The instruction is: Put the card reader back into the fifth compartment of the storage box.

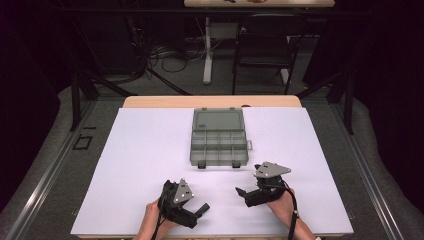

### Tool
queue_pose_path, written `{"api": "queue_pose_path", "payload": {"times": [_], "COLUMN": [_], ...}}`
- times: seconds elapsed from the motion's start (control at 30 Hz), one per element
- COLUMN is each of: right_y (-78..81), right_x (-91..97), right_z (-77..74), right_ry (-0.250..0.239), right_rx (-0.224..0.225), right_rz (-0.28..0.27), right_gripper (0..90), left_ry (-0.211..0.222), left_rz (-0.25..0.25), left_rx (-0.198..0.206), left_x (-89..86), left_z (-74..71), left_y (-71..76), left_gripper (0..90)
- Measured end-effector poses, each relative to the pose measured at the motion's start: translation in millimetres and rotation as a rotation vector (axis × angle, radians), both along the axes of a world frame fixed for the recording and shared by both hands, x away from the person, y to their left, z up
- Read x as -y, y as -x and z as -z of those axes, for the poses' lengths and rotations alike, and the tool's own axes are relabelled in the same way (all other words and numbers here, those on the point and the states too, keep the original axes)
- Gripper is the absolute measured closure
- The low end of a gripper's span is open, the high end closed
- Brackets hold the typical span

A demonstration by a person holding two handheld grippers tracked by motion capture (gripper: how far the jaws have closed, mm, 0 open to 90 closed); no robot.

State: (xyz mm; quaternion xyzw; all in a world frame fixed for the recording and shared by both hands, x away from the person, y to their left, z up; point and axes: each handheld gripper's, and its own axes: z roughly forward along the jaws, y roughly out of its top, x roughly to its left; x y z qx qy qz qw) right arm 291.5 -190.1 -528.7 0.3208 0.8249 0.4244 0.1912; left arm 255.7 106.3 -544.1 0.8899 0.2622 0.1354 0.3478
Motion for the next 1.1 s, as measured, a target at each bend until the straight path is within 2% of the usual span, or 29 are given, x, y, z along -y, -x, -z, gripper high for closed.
{"api": "queue_pose_path", "payload": {"times": [0.07,0.13,0.17,0.2,0.27,0.43,0.67,0.93,1.1], "right_y": [-0.2,-0.3,-0.3,-0.3,-0.3,-0.3,-0.5,-0.1,0.0], "right_x": [0.0,-0.2,-0.2,-0.3,-0.4,-0.8,-1.9,-3.0,-3.9], "right_z": [0.7,1.5,1.8,2.0,2.0,2.4,3.3,3.9,4.4], "right_ry": [0.001,0.006,0.006,0.006,0.006,0.008,0.013,0.018,0.016], "right_rx": [-0.004,-0.005,-0.006,-0.005,-0.004,-0.008,-0.008,-0.01,-0.006], "right_rz": [-0.001,0.001,-0.001,0.0,-0.001,-0.004,-0.009,-0.015,-0.02], "right_gripper": [0.0,0.0,0.0,0.0,0.0,0.0,0.0,0.0,0.0], "left_ry": [-0.006,-0.015,-0.017,-0.02,-0.027,-0.037,-0.026,-0.03,-0.001], "left_rz": [0.006,0.014,0.011,0.013,0.018,0.031,0.041,0.045,0.033], "left_rx": [0.005,0.013,0.013,0.007,-0.001,-0.041,-0.072,-0.08,-0.096], "left_x": [2.5,5.0,6.5,7.6,9.6,12.4,12.5,15.0,12.7], "left_z": [0.5,0.9,1.8,2.3,3.7,7.3,8.6,8.5,9.6], "left_y": [2.8,5.9,7.5,9.1,11.8,15.4,15.9,20.1,19.2], "left_gripper": [6.4,14.6,15.2,15.8,24.9,40.1,59.2,72.1,72.8]}}
